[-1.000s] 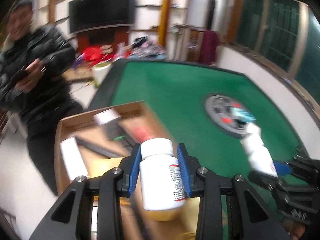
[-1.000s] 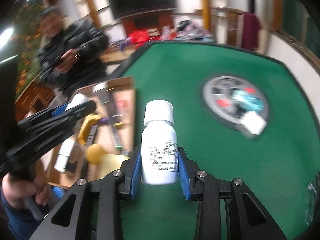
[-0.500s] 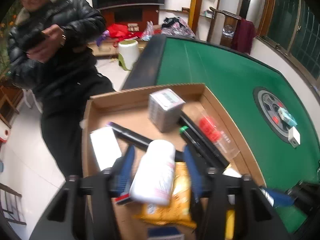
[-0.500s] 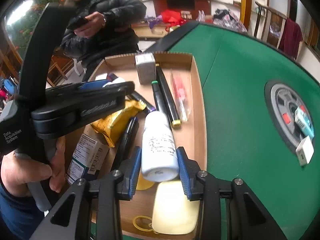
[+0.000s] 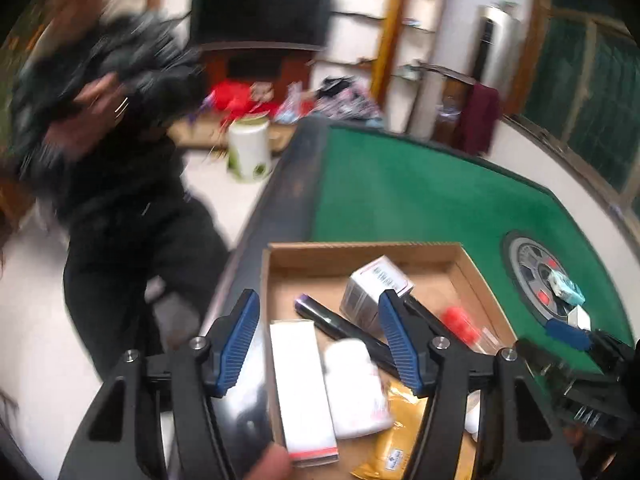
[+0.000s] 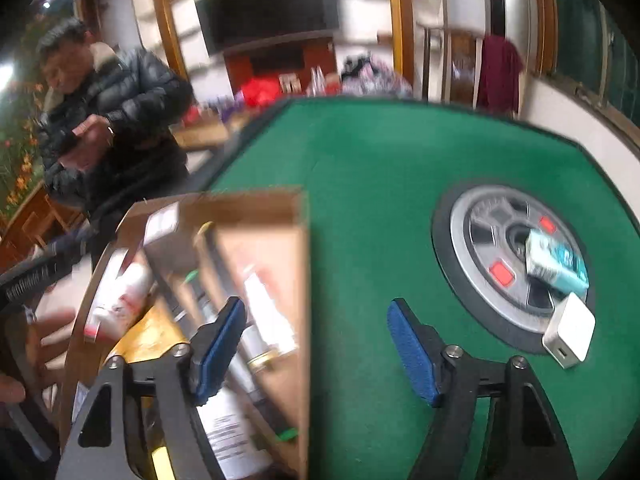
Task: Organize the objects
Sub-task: 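Carry both bottles over the cardboard tray and open both grippers to release them, then grasp the blue cartoon tissue pack on the turntable with the left gripper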
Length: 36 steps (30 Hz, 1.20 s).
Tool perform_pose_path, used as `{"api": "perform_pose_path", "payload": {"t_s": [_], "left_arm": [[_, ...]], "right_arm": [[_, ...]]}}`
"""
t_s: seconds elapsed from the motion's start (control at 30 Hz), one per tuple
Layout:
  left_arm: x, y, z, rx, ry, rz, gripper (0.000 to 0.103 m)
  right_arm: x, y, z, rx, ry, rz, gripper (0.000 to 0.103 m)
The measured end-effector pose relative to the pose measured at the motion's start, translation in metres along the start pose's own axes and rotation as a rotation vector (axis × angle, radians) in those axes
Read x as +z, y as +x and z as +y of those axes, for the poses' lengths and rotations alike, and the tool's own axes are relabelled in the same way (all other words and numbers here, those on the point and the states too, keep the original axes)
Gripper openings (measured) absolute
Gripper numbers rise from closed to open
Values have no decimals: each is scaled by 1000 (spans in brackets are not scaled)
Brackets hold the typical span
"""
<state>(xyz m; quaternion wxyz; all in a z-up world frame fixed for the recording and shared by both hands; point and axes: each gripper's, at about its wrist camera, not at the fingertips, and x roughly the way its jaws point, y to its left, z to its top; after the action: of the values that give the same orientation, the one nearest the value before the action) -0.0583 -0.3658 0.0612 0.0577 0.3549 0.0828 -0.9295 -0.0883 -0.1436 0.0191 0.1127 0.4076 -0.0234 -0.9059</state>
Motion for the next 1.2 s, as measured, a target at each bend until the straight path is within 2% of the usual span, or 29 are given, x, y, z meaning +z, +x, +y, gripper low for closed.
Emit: {"api": "perform_pose_path", "payload": {"t_s": [0.1, 0.17, 0.33, 0.47, 0.57, 0.6, 0.63, 0.7, 0.8, 0.83, 0.87, 0.9, 0.97, 1.07, 1.13, 1.2], "left_arm": [[15, 24, -38, -42, 44, 16, 61], [23, 43, -65, -79, 81, 61, 61], [33, 65, -127, -149, 243, 89, 61], [35, 77, -164, -184, 345, 99, 61], [31, 81, -187, -219, 414, 97, 61], [29, 81, -195, -234, 433, 103, 61], [28, 80, -202, -228, 451, 103, 61], [34, 68, -217, -210, 494, 82, 61], [49, 37, -259, -278, 575, 27, 62], [53, 33, -277, -349, 583, 35, 64], [56, 35, -292, -416, 581, 59, 73], [55, 40, -317, -463, 613, 109, 75], [45, 56, -362, -505, 708, 149, 75], [25, 95, -425, -480, 868, 199, 75], [17, 117, -446, -455, 914, 224, 75], [5, 142, -468, -423, 983, 296, 75]], "right_arm": [[-2, -5, -31, -8, 73, -10, 76], [-8, -10, -51, 9, 149, -9, 76], [-14, -27, -88, -38, 260, -32, 86], [-20, -43, -96, -68, 325, -64, 94], [-24, -63, -100, -6, 332, -90, 91], [-26, -73, -103, -8, 333, -118, 91], [-30, -91, -110, -30, 328, -171, 91], [-39, -116, -123, -88, 325, -220, 92], [-60, -152, -164, -163, 379, -244, 92], [-65, -161, -176, -187, 397, -234, 92], [-72, -173, -190, -212, 419, -237, 92], [-76, -182, -196, -232, 429, -241, 92], [-82, -198, -207, -259, 441, -225, 92], [-95, -215, -221, -302, 449, -219, 92], [-103, -220, -228, -332, 454, -203, 92], [-111, -225, -240, -327, 481, -203, 92]]}}
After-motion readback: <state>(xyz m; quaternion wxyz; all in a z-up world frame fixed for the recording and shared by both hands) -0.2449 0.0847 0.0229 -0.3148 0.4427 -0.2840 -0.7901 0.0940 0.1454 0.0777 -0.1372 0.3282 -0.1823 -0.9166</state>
